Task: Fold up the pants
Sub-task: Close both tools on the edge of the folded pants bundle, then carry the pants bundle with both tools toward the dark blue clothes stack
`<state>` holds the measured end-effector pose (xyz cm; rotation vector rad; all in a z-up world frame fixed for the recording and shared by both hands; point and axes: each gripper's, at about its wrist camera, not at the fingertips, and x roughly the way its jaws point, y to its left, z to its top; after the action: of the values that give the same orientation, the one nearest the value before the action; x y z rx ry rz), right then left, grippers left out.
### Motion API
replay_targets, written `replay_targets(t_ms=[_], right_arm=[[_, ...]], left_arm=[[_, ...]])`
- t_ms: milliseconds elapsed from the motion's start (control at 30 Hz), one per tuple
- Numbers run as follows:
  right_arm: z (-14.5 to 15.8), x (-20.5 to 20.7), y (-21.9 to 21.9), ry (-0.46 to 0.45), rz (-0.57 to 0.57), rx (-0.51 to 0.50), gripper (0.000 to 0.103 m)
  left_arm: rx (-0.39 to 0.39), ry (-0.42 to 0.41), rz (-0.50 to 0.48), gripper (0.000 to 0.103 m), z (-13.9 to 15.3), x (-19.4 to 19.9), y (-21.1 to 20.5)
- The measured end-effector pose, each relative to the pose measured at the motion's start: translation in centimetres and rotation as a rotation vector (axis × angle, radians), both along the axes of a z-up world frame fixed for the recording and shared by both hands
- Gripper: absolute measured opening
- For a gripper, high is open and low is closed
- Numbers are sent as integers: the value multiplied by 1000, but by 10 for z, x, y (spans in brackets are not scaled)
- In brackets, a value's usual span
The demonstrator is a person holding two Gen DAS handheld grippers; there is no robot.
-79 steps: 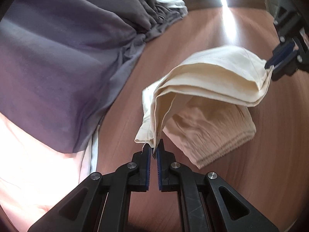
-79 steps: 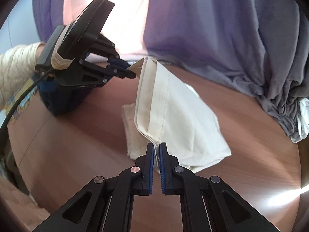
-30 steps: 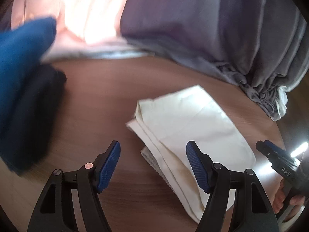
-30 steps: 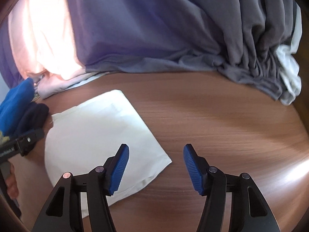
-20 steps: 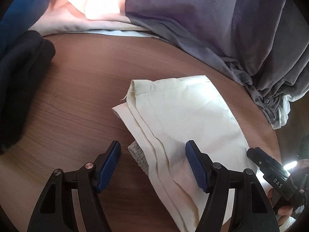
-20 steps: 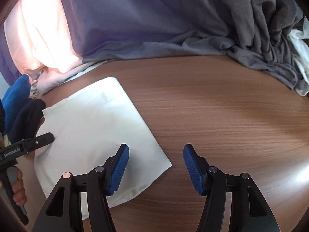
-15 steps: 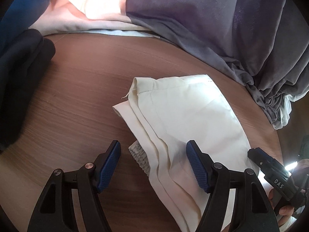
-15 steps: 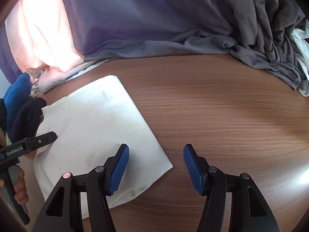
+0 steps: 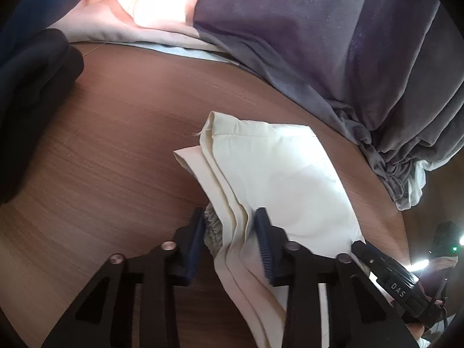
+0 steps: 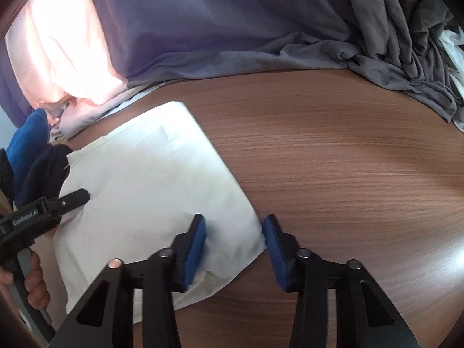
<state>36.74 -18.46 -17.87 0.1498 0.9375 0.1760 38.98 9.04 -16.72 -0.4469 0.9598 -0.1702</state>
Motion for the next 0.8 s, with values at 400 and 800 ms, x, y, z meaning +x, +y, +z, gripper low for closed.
replay_targets(t_ms=[400,800], right_arm=[[26,-8,-6,-37,-27,19,10],[60,-35,-12,-126,-40,16,9]], left_arm=[[29,-44,-49,18,10,5,-11],[94,-137,-98,17,44,-19,-19]])
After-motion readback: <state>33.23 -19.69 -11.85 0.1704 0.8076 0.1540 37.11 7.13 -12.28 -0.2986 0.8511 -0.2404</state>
